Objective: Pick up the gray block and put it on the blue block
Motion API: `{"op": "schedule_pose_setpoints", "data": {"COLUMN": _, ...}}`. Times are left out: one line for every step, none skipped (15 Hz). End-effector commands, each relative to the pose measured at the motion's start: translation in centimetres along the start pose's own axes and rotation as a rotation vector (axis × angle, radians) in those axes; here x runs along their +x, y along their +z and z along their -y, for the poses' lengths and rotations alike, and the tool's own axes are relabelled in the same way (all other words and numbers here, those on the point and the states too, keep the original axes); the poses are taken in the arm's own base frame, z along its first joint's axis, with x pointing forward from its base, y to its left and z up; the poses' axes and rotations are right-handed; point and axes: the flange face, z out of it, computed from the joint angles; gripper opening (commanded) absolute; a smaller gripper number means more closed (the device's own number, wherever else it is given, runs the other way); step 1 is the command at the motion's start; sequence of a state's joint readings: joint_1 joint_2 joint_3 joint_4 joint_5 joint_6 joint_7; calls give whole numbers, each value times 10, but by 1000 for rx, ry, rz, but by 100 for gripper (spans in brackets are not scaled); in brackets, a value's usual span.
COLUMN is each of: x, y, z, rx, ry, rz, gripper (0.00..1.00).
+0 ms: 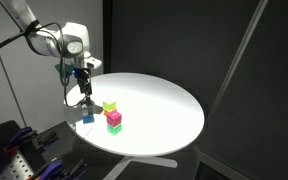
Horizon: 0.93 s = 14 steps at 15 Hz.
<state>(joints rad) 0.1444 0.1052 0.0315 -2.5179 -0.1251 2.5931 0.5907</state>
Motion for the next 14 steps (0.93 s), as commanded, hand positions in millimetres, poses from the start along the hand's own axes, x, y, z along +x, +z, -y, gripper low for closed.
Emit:
{"op": "schedule_pose_setpoints", "data": {"x": -17, "y": -22, "z": -2, "rx": 17, "ry": -45, "rz": 43, "gripper": 100}}
{"op": "schedule_pose_setpoints", "data": {"x": -21, "y": -27, "z": -2, "rx": 17, "ry": -57, "rz": 58, "gripper": 100}}
{"op": "schedule_pose_setpoints", "data": {"x": -25, "y": -31, "z": -2, "rx": 17, "ry": -68, "rz": 76, "gripper": 100}}
{"op": "schedule_pose_setpoints", "data": {"x": -29, "y": -36, "z": -3, "rx": 16, "ry": -81, "rz": 89, "gripper": 100}}
{"op": "schedule_pose_setpoints", "data": {"x": -32, "y": -40, "z": -4, "rx": 15, "ry": -94, "rz": 101, "gripper": 100}}
{"op": "schedule_pose_setpoints", "data": {"x": -36, "y": -45, "z": -6, "rx": 13, "ry": -108, "rz": 111, "gripper": 100}}
{"op": "schedule_pose_setpoints", "data": {"x": -40, "y": -49, "z": -8, "rx": 11, "ry": -124, "rz": 119, "gripper": 100}}
{"op": "schedule_pose_setpoints", "data": {"x": -43, "y": -54, "z": -10, "rx": 9, "ry": -138, "rz": 122, "gripper": 100}}
{"op": "schedule_pose_setpoints", "data": {"x": -46, "y": -58, "z": -12, "rx": 6, "ry": -155, "rz": 125, "gripper": 100}}
{"op": "schedule_pose_setpoints", "data": {"x": -49, "y": -63, "z": -14, "rx": 3, "ry": -171, "rz": 122, "gripper": 100}}
{"op": "schedule_pose_setpoints", "data": {"x": -52, "y": -68, "z": -16, "rx": 2, "ry": -188, "rz": 119, "gripper": 100}}
{"op": "schedule_pose_setpoints", "data": {"x": -55, "y": -72, "z": -18, "rx": 1, "ry": -206, "rz": 113, "gripper": 100}}
{"op": "schedule_pose_setpoints", "data": {"x": -57, "y": -76, "z": -20, "rx": 1, "ry": -221, "rz": 106, "gripper": 100}}
{"op": "schedule_pose_setpoints", "data": {"x": -60, "y": -81, "z": -22, "rx": 3, "ry": -237, "rz": 97, "gripper": 100}}
